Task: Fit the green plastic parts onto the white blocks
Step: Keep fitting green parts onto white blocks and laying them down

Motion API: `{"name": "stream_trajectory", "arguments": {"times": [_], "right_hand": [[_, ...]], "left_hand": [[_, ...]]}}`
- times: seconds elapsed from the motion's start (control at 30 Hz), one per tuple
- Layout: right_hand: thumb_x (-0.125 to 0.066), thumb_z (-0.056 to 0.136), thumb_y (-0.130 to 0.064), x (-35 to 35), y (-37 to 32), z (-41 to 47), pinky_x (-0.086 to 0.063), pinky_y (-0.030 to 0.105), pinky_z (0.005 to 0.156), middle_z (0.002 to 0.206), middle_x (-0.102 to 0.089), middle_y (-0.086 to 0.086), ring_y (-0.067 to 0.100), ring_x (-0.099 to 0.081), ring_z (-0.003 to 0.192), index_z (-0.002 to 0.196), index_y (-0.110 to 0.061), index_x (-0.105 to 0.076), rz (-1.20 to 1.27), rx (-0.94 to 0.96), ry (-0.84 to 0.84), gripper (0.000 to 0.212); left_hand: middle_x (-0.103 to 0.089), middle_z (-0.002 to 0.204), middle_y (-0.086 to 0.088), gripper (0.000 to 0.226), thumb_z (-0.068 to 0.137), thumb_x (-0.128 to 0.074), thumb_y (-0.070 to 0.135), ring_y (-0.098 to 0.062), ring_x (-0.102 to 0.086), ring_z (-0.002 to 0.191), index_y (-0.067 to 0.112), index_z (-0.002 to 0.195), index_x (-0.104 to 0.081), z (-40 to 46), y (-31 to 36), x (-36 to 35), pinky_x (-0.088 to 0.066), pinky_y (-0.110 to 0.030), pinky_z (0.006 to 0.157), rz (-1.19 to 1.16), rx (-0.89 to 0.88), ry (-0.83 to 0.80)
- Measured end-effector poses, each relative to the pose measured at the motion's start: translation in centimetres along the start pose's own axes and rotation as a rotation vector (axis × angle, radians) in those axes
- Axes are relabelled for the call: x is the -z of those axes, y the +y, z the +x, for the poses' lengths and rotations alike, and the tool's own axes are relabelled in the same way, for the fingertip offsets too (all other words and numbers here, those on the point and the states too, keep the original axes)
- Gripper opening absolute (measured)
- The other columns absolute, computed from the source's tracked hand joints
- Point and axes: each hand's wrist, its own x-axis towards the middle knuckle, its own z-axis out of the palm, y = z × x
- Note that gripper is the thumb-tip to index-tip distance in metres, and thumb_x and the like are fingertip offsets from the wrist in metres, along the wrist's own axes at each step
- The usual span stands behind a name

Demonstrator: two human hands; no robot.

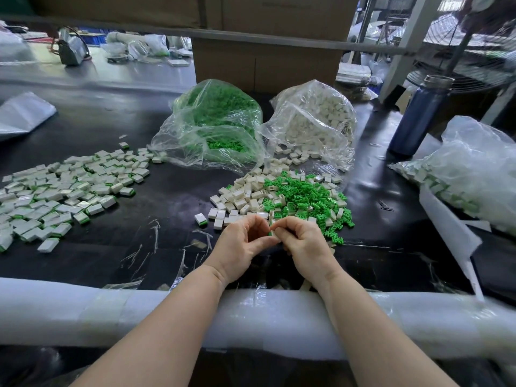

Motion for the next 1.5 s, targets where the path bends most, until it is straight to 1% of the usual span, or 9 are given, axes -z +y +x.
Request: {"name": "stream_trajectory", "arguments": {"times": [0.2,0.3,0.47,0.67,0.93,1.1,1.3,1.4,1.5], "right_hand": [[-0.053,0.09,0.003,0.1,-0.1,0.0,-0.039,0.008,0.056,0.053,-0.058,-0.023,-0.008,-0.051,0.052,0.076,-0.014,-0.065,0.029,0.021,-0.006,0.024],[-0.053,0.09,0.002,0.1,-0.1,0.0,-0.04,0.008,0.056,0.054,-0.059,-0.023,-0.008,-0.051,0.053,0.076,-0.016,-0.064,0.034,0.021,0.006,0.026],[-0.054,0.09,0.002,0.0,0.1,0.0,-0.039,0.009,0.058,0.054,-0.057,-0.019,-0.007,-0.051,0.054,0.075,-0.02,-0.064,0.012,0.019,0.034,0.028],[-0.056,0.09,-0.001,0.2,0.2,0.0,-0.039,0.011,0.06,0.067,-0.06,-0.013,-0.007,-0.052,0.056,0.077,-0.023,-0.065,-0.027,0.043,0.135,0.027],[-0.059,0.088,0.0,-0.1,0.1,-0.2,-0.043,0.011,0.07,0.075,-0.062,-0.014,-0.006,-0.057,0.068,0.085,-0.011,-0.07,-0.128,0.1,0.11,0.015],[-0.06,0.087,-0.001,-0.2,-0.1,-0.3,-0.041,0.009,0.068,0.071,-0.059,-0.016,-0.009,-0.054,0.065,0.088,-0.006,-0.071,-0.163,0.128,0.122,0.012],[-0.065,0.084,-0.004,-0.2,-0.2,-0.3,-0.047,0.012,0.068,0.073,-0.065,-0.012,-0.005,-0.058,0.064,0.09,-0.009,-0.073,-0.127,0.093,0.133,0.01],[-0.067,0.084,-0.007,-0.1,0.1,-0.3,-0.049,0.015,0.06,0.072,-0.067,-0.005,0.0,-0.055,0.054,0.092,-0.014,-0.071,-0.081,0.038,0.21,0.011],[-0.065,0.085,-0.007,0.1,0.2,-0.2,-0.053,0.021,0.06,0.075,-0.069,0.001,0.004,-0.057,0.054,0.086,-0.02,-0.069,-0.082,0.018,0.295,0.013]], "left_hand": [[-0.053,0.068,0.004,0.017,0.08,-0.068,0.003,0.003,-0.046,0.057,0.014,0.076,-0.056,0.0,0.1,0.2,-0.041,-0.011,0.059,-0.094,0.014,-0.032],[-0.055,0.067,0.006,0.017,0.079,-0.068,0.002,0.005,-0.049,0.057,0.015,0.076,-0.057,-0.1,0.2,0.3,-0.042,-0.009,0.059,-0.138,0.013,-0.023],[-0.059,0.068,0.006,0.012,0.082,-0.066,0.004,0.0,-0.053,0.06,0.015,0.078,-0.062,-0.1,0.1,0.4,-0.044,-0.011,0.061,-0.148,0.038,0.014],[-0.062,0.069,0.0,0.006,0.085,-0.064,0.008,-0.006,-0.056,0.061,0.012,0.08,-0.062,-0.2,-0.1,0.5,-0.049,-0.016,0.061,-0.14,0.068,0.142],[-0.062,0.064,0.0,0.009,0.081,-0.069,0.007,-0.007,-0.054,0.058,0.011,0.074,-0.066,-0.2,0.2,0.2,-0.047,-0.018,0.061,0.017,0.07,0.148],[-0.06,0.06,0.004,0.015,0.082,-0.067,0.005,-0.002,-0.053,0.054,0.014,0.07,-0.064,-0.3,0.5,0.1,-0.047,-0.014,0.056,-0.046,0.093,0.169],[-0.066,0.075,-0.001,0.007,0.082,-0.068,0.006,-0.009,-0.06,0.063,0.011,0.086,-0.065,-0.2,0.3,0.2,-0.051,-0.018,0.06,-0.053,0.087,0.142],[-0.068,0.078,-0.002,0.012,0.084,-0.065,0.003,-0.015,-0.066,0.068,0.007,0.095,-0.065,0.0,-0.1,0.2,-0.056,-0.025,0.064,-0.049,0.121,0.322],[-0.07,0.088,-0.007,0.011,0.085,-0.064,0.007,-0.023,-0.068,0.081,0.011,0.095,-0.068,0.2,-0.6,1.1,-0.055,-0.034,0.078,0.077,0.149,0.666]]}}
